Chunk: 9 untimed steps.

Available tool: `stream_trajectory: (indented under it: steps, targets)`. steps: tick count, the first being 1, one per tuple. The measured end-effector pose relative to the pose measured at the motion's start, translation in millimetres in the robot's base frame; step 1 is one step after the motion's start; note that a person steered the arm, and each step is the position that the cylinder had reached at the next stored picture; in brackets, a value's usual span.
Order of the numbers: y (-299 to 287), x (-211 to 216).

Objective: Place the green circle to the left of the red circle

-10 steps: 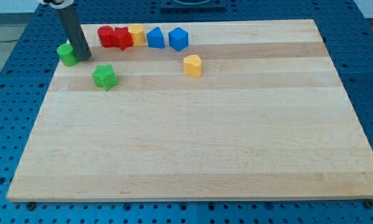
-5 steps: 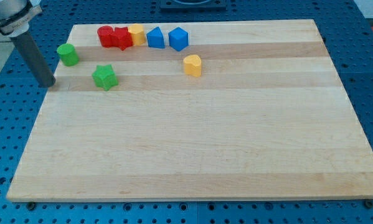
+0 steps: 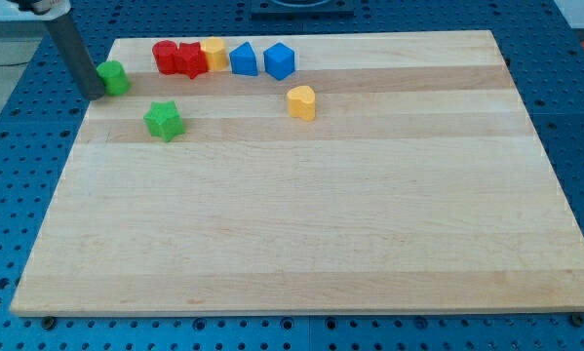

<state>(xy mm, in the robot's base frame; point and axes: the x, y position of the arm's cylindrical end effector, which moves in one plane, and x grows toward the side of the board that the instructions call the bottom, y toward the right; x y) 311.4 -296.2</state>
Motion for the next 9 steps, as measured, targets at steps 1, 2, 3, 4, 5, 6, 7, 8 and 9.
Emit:
stream_trajectory:
  steps: [1,2,3,4,5,6,7,8,9]
  targets:
    - [0,-12]
    - [2,-21]
    - [7,-29]
    - [13,-34]
    - [13,-35]
    - [16,-35]
    - [23,-35]
    - [27,-38]
    - [27,-43]
